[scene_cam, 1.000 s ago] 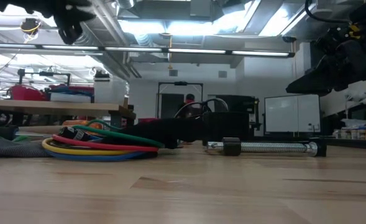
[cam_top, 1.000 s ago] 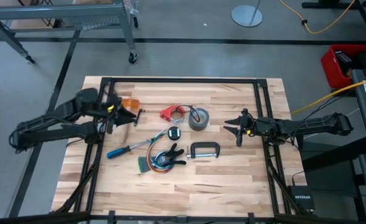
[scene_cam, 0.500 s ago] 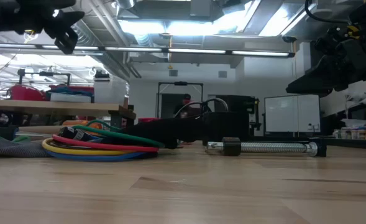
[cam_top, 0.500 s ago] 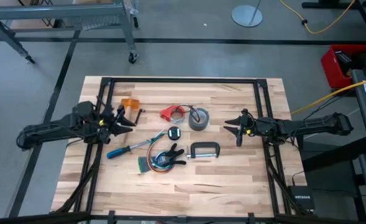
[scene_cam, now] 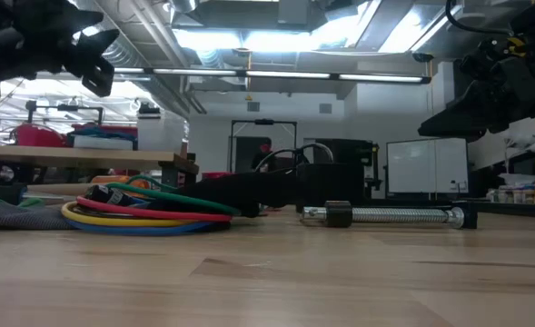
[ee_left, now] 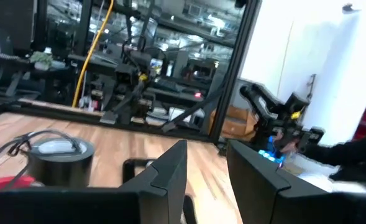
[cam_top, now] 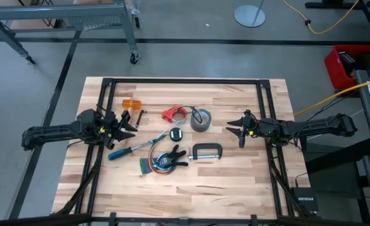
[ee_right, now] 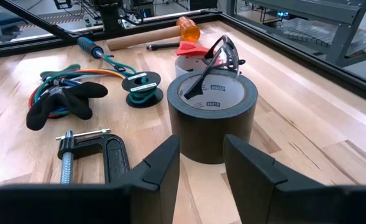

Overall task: Coil cords
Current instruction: Return to Home Position

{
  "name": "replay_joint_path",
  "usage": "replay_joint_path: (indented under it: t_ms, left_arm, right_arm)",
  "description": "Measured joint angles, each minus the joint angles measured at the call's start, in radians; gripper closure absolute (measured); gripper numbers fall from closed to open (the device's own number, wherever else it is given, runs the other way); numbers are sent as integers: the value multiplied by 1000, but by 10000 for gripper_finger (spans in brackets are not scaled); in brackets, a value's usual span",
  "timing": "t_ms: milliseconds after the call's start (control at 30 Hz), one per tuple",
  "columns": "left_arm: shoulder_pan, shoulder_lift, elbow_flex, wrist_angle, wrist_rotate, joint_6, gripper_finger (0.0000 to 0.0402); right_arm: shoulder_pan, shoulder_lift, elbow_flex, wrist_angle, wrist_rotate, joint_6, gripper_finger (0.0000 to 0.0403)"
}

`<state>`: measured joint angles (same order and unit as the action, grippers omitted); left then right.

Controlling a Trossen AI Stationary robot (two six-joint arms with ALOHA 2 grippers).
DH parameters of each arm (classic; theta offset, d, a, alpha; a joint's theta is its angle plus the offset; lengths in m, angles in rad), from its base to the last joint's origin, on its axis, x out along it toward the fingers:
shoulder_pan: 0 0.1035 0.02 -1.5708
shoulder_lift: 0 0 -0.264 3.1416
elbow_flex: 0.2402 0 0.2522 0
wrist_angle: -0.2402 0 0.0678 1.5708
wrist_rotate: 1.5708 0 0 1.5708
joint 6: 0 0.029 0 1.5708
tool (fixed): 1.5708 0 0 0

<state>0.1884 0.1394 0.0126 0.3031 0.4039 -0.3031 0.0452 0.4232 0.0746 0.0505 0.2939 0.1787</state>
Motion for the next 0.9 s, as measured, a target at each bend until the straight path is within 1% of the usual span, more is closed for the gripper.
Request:
replay_joint_path:
  t_ms: [167,367,467,533,600,667,733,833,900]
  left_arm:
    - [-1,0,-3,-12,-45,49,295]
    - [-1,0,-3,-34,-135,218,295]
    - [-1,0,-3,-82,-152,307,295]
    - [-1,0,-3,-127,-161,330,295]
    - [1,0,-3,-189,-180,332,295]
    - [1,1,-3,-260,-216,305,295]
    - [1,11,-3,-265,-263,278,295]
    - [1,19,-3,-270,-289,287,295]
    - [1,20,-3,-273,-302,292,295]
  right_arm:
    - [0,0,0,0,0,-2,274]
    - [0,0,0,0,1,-41,274]
    - [0,0,0,0,9,-61,274]
    - [0,0,0,0,10,-83,274]
    - [0,0,0,0,12,-106,274]
    - [0,0,0,-1,36,-114,274]
    - [0,0,0,-3,83,-124,274]
    - [0,0,0,-8,150,-127,274]
    - [0,0,0,-11,171,-129,274]
